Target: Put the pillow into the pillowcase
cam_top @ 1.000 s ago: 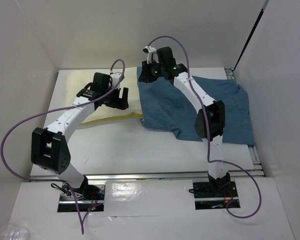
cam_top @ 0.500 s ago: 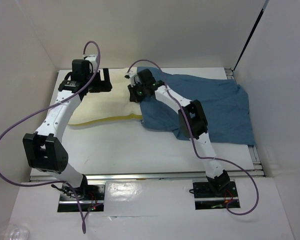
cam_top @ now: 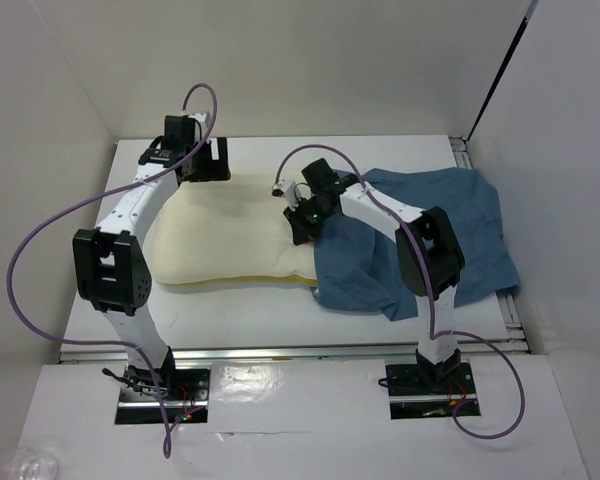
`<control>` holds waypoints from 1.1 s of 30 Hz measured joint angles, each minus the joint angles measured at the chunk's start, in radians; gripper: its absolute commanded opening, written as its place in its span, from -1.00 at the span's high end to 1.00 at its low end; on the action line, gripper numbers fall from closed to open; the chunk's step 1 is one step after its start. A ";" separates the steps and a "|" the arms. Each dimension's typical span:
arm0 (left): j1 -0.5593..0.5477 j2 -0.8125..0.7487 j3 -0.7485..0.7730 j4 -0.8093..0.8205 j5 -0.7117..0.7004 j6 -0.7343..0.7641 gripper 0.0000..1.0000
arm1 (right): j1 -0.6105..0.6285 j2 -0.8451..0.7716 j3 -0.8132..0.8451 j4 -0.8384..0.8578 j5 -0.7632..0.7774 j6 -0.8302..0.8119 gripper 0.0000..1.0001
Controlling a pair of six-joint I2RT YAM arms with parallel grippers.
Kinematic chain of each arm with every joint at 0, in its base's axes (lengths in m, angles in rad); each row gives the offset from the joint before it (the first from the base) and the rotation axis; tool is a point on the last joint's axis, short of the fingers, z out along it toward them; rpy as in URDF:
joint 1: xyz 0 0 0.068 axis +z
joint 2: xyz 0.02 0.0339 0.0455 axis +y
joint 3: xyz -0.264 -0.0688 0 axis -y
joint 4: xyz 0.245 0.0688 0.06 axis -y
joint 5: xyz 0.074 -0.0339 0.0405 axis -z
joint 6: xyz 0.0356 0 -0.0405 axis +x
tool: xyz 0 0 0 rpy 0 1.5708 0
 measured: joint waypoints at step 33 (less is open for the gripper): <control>-0.116 0.463 0.357 -0.055 0.222 0.724 -0.08 | -0.218 0.203 0.581 -0.172 0.083 0.291 -0.17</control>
